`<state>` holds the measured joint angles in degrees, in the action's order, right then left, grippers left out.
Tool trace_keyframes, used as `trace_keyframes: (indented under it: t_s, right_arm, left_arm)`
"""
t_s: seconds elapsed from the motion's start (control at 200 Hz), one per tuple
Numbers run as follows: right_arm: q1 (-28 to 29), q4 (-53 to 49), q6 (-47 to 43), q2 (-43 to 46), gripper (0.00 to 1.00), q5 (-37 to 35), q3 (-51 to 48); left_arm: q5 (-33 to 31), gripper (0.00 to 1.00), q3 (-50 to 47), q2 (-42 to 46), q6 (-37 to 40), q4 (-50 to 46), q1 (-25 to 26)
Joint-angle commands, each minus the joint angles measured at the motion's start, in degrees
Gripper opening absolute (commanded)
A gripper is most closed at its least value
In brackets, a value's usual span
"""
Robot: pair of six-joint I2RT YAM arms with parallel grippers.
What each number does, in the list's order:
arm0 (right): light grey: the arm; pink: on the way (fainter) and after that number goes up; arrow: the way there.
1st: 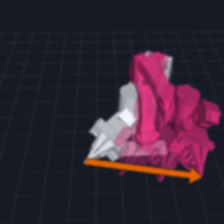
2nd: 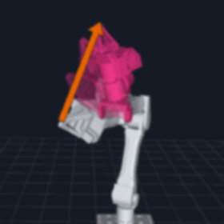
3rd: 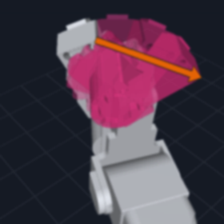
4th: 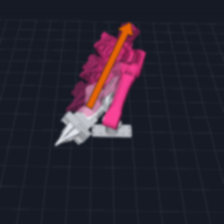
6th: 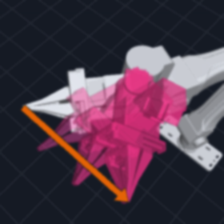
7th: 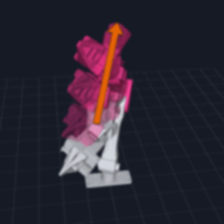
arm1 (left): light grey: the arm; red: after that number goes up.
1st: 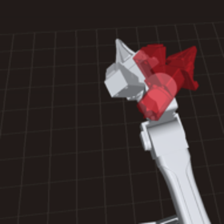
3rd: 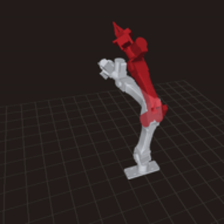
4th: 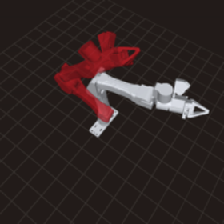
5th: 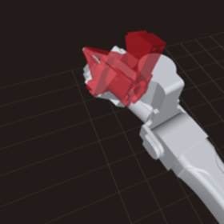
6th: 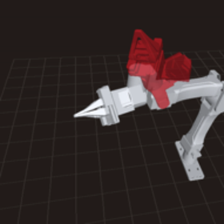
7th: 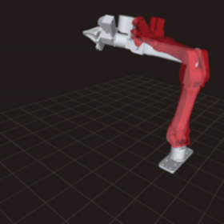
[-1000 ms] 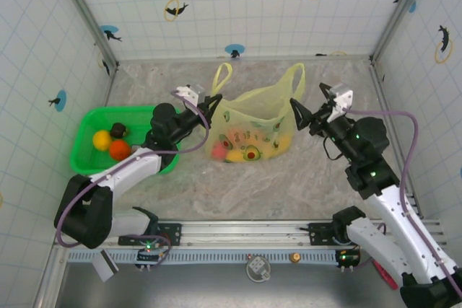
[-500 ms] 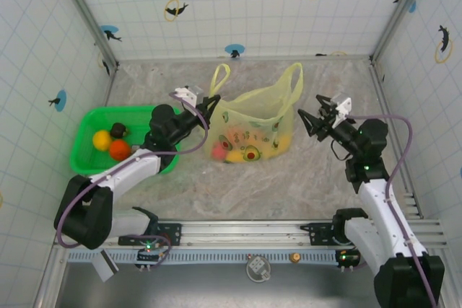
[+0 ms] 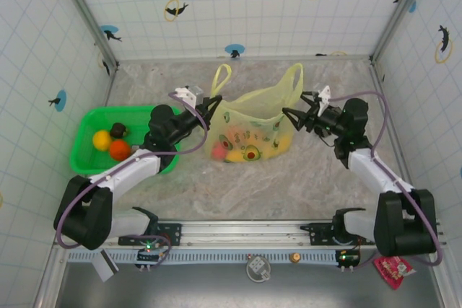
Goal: Place the fake fruits into the plastic bag and tie a complex knot
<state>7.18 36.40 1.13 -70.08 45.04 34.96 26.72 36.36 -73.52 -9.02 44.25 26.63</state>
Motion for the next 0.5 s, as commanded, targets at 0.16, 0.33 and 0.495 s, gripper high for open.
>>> trace_keyframes:
  t_s: [0.16,0.33,0.495]
  right_arm:
    - [0.4,14.9,5.1,-9.4,0.89,4.1,8.4]
    - [2.1,22.1,10.8,-15.3,0.88,6.4,13.2]
    - [4.2,23.7,13.7,-20.0,0.85,7.7,18.3]
  left_arm:
    - [4.4,0.0,0.2,-0.1,-0.1,1.6,1.3]
    - [5.7,0.0,0.6,-0.4,0.2,1.0,1.5]
    - [6.1,0.0,0.7,-0.6,0.5,0.7,1.6]
